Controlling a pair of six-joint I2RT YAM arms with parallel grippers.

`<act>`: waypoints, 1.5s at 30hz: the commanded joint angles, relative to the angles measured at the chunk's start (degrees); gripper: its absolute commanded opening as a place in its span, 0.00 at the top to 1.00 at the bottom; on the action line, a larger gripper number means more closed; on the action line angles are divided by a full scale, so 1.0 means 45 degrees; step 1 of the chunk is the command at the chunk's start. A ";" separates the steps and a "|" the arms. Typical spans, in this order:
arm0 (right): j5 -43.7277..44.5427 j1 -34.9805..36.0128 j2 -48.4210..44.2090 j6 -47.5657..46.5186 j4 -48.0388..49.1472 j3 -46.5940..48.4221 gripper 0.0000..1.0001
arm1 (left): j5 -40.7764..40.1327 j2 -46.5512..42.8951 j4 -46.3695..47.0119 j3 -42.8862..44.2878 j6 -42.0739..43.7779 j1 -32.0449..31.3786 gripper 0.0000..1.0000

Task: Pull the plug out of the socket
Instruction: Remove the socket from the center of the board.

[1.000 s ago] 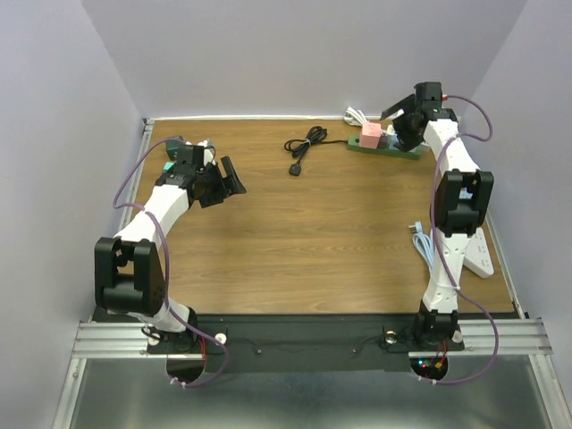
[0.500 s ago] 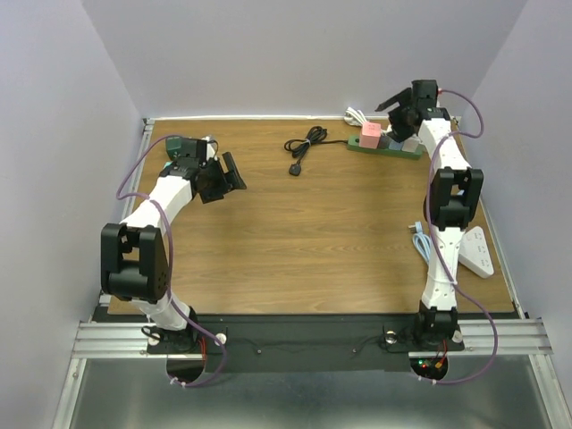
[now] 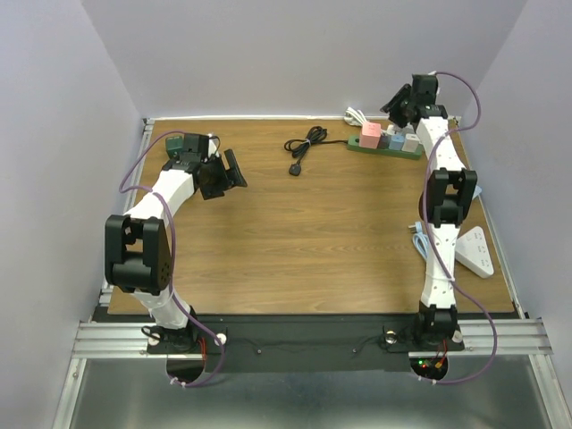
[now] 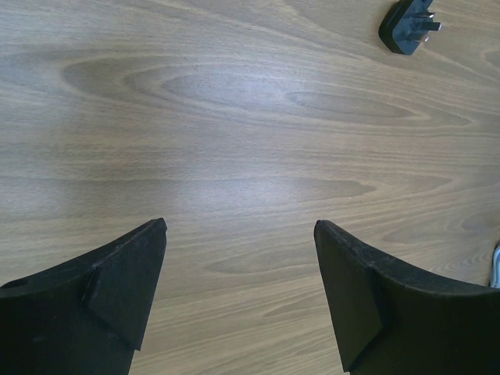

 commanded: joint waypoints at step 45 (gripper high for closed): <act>-0.4876 0.2410 -0.2964 -0.2838 -0.4094 -0.4450 0.58 | 0.0456 -0.0184 0.0453 -0.0457 0.0424 0.0027 0.14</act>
